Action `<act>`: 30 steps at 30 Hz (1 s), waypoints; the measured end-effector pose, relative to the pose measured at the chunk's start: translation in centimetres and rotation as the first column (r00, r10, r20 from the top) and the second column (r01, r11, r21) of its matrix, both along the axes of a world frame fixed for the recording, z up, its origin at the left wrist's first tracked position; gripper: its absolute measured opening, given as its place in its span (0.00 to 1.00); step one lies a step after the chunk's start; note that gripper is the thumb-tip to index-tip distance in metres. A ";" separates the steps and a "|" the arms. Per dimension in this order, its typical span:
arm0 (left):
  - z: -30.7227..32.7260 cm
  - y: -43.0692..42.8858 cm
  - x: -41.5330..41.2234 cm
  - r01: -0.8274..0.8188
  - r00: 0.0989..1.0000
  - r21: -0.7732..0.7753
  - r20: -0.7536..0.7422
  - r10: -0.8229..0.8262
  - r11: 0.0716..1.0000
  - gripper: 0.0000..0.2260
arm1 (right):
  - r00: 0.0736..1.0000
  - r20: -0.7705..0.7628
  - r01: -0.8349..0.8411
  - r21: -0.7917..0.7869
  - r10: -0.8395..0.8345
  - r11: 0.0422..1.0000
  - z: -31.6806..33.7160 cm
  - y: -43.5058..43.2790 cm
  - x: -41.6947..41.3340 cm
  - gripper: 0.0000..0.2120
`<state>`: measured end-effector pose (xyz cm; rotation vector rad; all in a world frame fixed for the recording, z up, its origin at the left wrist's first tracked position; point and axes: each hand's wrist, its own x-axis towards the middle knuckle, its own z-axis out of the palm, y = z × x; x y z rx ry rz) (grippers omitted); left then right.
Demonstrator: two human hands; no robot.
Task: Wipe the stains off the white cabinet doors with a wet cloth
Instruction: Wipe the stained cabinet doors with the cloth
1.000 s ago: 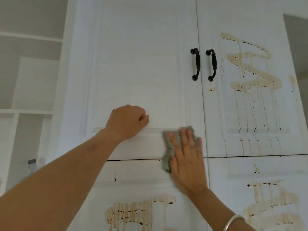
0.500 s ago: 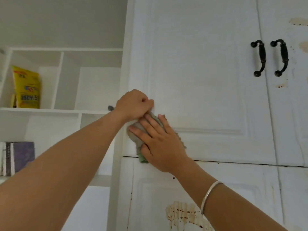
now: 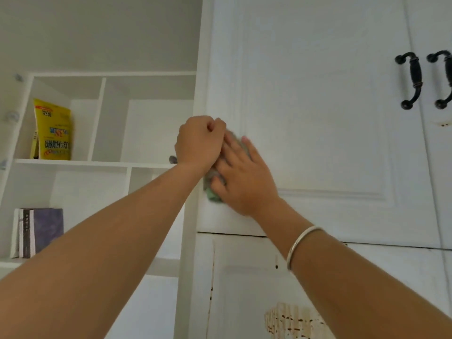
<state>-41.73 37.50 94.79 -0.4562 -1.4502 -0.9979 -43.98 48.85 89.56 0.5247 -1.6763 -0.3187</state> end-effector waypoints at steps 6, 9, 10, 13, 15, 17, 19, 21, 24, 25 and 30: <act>-2.4 -0.5 -0.8 0.266 0.955 -0.201 0.190 -0.229 0.943 0.16 | 0.988 -0.014 0.145 -0.238 -0.153 0.960 4.4 3.2 0.3 0.29; -3.1 0.3 -0.5 0.223 0.956 -0.245 0.243 -0.163 0.943 0.16 | 0.985 -0.047 0.157 -0.166 -0.167 0.974 3.6 3.0 0.3 0.28; -3.1 0.3 -0.5 0.226 0.954 -0.234 0.248 -0.167 0.946 0.16 | 0.987 -0.059 0.143 -0.102 -0.149 0.985 3.0 3.0 0.4 0.27; -3.3 0.1 -0.2 0.184 0.956 -0.287 0.276 -0.102 0.940 0.16 | 0.996 -0.054 0.076 0.027 -0.074 0.997 0.9 3.8 0.5 0.27; -3.5 0.0 0.1 0.160 0.949 -0.370 0.313 -0.040 0.915 0.14 | 0.998 -0.024 0.067 0.060 -0.065 0.996 -0.2 4.4 0.7 0.26; -3.7 0.0 0.2 0.125 0.949 -0.420 0.313 0.015 0.899 0.17 | 0.995 0.013 0.100 0.144 -0.103 0.984 0.2 5.0 0.8 0.26; -3.7 0.0 0.0 0.118 0.952 -0.401 0.305 0.011 0.909 0.18 | 0.988 0.008 0.149 0.135 -0.151 0.980 2.3 6.1 1.1 0.26; -3.6 0.0 -0.3 0.150 0.949 -0.351 0.312 -0.036 0.924 0.17 | 0.988 0.019 0.155 -0.062 -0.154 0.986 5.0 7.2 1.4 0.28; -3.5 0.0 -0.4 0.147 0.953 -0.334 0.298 -0.044 0.931 0.17 | 0.991 0.001 0.124 -0.318 -0.130 0.940 6.5 7.5 1.4 0.30; -3.4 0.0 -0.5 0.145 0.958 -0.332 0.284 -0.048 0.932 0.17 | 0.992 -0.025 0.109 -0.348 -0.126 0.931 6.1 7.1 1.3 0.30; -3.2 0.0 -1.1 0.153 0.964 -0.301 0.256 -0.075 0.941 0.21 | 0.995 -0.045 0.094 0.080 -0.091 0.992 1.9 7.1 1.2 0.25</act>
